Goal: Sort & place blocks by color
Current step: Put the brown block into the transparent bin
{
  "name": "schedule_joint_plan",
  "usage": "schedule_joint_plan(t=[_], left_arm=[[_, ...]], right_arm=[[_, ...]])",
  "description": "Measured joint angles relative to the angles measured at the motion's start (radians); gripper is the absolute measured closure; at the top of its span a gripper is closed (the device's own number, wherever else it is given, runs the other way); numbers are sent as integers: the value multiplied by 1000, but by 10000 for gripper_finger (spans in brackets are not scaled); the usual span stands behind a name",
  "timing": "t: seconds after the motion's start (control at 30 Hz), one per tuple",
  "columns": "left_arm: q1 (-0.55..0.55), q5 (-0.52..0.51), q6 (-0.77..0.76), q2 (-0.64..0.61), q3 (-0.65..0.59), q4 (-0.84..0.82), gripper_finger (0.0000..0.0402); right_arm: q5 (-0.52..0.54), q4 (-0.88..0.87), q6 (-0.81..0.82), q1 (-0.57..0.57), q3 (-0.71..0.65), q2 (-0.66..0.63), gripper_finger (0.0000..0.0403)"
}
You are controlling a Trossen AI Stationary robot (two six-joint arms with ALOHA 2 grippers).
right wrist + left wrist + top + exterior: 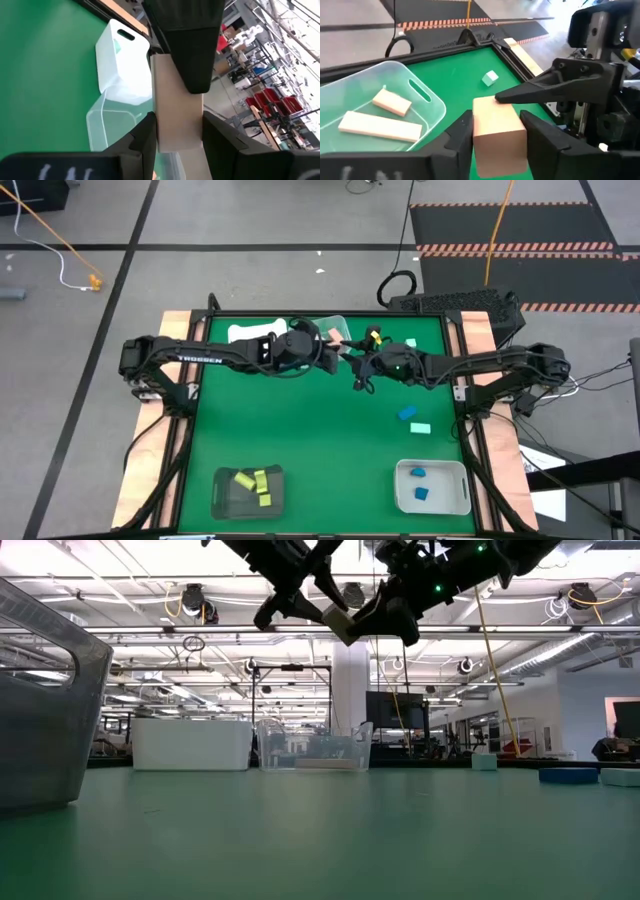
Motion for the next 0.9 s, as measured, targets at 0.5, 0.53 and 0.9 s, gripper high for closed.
schedule_joint_plan(t=[0.5, 0.53, 0.9], left_arm=[[70, 48, -27, 2, -3, 55, 268], [78, 46, -21, 2, -3, 53, 268], [199, 33, 59, 1, -3, -43, 268]], right_arm=[[14, -49, 112, -52, 5, -4, 247], [24, -81, 142, -57, 4, -5, 238], [16, -385, 525, -92, 2, -12, 163]])
